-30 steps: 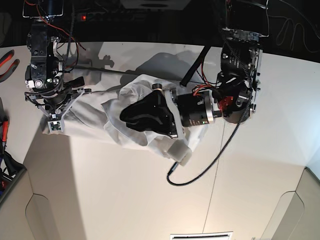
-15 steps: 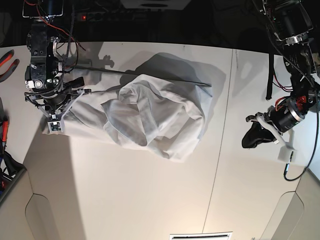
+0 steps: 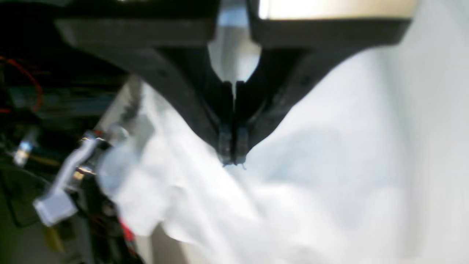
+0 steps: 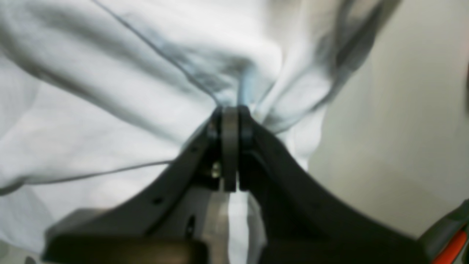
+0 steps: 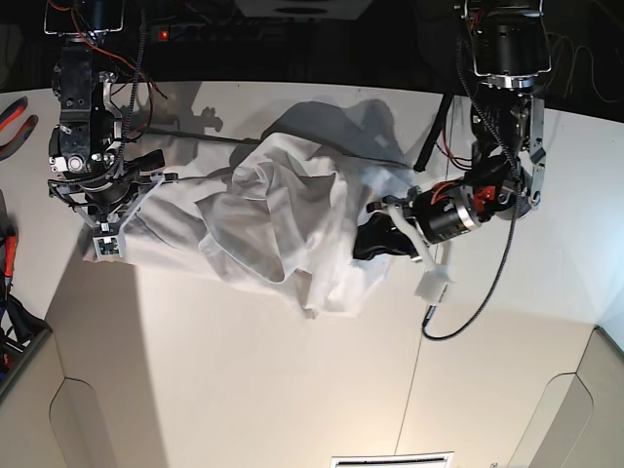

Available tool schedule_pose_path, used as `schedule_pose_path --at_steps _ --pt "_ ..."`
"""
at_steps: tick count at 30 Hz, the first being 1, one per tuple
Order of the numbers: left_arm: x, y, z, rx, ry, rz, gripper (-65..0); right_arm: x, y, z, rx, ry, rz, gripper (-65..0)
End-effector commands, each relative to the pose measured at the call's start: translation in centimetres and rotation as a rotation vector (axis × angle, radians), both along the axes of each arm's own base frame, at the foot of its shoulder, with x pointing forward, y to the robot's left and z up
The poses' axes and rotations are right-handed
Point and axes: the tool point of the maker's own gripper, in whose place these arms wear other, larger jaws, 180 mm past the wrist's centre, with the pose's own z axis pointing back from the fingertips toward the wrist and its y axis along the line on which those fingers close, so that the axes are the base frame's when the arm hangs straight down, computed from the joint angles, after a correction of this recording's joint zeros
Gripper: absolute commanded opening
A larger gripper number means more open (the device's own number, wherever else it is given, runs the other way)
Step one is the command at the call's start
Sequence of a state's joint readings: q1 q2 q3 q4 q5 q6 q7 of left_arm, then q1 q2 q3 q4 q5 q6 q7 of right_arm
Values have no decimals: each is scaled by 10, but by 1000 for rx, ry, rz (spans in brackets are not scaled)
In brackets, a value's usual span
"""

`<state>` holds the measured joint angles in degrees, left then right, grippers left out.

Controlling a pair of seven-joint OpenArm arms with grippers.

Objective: Layout the t-shirt on the table in an organized manner, then fold the t-shirt properly

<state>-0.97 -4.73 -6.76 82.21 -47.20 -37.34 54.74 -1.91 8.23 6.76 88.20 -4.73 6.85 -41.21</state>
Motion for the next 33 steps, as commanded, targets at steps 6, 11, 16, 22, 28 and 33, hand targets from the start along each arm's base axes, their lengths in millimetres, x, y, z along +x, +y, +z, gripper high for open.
schedule_pose_path --at_steps 6,11,16,22,28,33 --pt "-13 -73 21 -84 -48 -167 -650 10 -4 11 -10 -40 0 -650" --pt "-24 -113 29 -109 -76 -246 -650 10 -3 11 -10 -39 0 -650" --pt "-27 -141 35 -99 -140 -276 -650 10 -3 11 -10 -40 0 -650" --pt "-27 -156 39 -58 -171 -324 -650 9 -4 10 -10 -36 -1 -650" --pt "-17 -148 29 71 -206 -342 -650 7 -4 9 -10 -26 -2 -650" --pt "-10 -133 12 177 -175 -300 -650 7 -4 9 -10 -28 -2 -650"
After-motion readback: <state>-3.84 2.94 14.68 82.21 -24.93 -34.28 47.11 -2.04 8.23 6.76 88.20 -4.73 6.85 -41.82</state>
